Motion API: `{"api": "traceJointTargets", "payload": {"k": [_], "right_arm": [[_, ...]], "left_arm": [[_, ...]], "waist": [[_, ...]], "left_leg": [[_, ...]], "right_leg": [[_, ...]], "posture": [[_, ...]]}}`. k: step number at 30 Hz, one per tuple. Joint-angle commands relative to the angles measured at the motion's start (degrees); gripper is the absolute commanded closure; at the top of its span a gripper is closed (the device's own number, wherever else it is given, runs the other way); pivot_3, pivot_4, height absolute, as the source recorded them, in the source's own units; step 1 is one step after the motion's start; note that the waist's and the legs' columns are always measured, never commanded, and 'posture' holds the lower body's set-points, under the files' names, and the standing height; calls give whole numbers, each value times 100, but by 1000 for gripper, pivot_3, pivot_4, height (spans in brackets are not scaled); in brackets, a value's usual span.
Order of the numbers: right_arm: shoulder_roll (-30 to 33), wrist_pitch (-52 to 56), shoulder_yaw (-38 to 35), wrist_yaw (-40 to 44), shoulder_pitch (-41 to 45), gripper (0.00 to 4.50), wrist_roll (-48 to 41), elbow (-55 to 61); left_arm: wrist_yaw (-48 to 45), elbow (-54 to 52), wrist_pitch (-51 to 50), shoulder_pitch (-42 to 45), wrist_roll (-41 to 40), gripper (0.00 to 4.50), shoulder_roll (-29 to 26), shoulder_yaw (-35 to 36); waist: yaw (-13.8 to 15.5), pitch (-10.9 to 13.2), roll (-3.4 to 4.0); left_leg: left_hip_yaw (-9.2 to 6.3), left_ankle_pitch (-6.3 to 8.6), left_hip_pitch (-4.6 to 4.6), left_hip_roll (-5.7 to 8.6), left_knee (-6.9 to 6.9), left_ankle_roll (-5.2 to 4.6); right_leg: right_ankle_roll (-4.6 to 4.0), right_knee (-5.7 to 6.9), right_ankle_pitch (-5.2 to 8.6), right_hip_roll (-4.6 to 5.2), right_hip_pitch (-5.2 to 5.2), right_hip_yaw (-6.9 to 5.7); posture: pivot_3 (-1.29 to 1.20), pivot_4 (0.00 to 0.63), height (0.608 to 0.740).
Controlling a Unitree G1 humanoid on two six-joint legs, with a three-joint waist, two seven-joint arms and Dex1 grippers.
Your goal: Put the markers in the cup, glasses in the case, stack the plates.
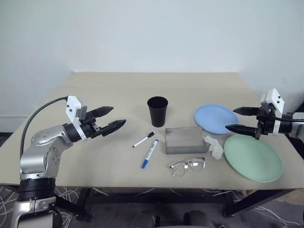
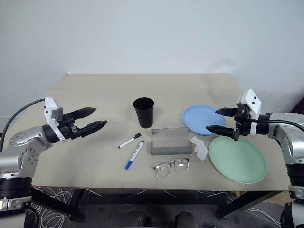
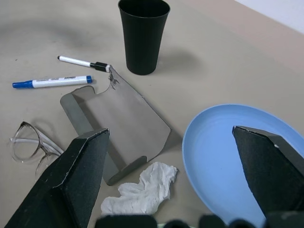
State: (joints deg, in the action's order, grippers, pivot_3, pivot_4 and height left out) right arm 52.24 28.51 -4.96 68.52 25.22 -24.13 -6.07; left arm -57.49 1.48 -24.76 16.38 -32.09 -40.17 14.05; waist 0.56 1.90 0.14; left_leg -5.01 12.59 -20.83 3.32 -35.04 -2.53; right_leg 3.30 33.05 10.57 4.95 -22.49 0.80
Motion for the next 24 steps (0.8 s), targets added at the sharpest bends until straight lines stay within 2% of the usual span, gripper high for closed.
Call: {"api": "traceJointTargets", "payload": {"k": [1,12,24], "right_arm": [[-42,-31,-56,-52,182,0,-20,98],[89,229,-471,-286,-435,0,-200,667],[225,456,-772,-382,-881,0,-287,931]], "left_arm": [[15,-113,21,124,-65,44,-121,163],[-194,383,86,671,92,44,-52,-142],[-186,278,97,600,95,44,61,-255]], "waist": [[-1,0,0],[0,-1,0],[1,-1,1]], "left_leg": [[-1,0,0,0,0,0],[0,0,2,4,-2,0],[5,0,4,-2,-5,0]], "right_leg": [[0,0,0,0,-1,-1],[1,1,-1,1,4,-2],[0,1,0,0,6,-1]], "posture": [[0,0,732],[0,0,732],[0,0,732]]}}
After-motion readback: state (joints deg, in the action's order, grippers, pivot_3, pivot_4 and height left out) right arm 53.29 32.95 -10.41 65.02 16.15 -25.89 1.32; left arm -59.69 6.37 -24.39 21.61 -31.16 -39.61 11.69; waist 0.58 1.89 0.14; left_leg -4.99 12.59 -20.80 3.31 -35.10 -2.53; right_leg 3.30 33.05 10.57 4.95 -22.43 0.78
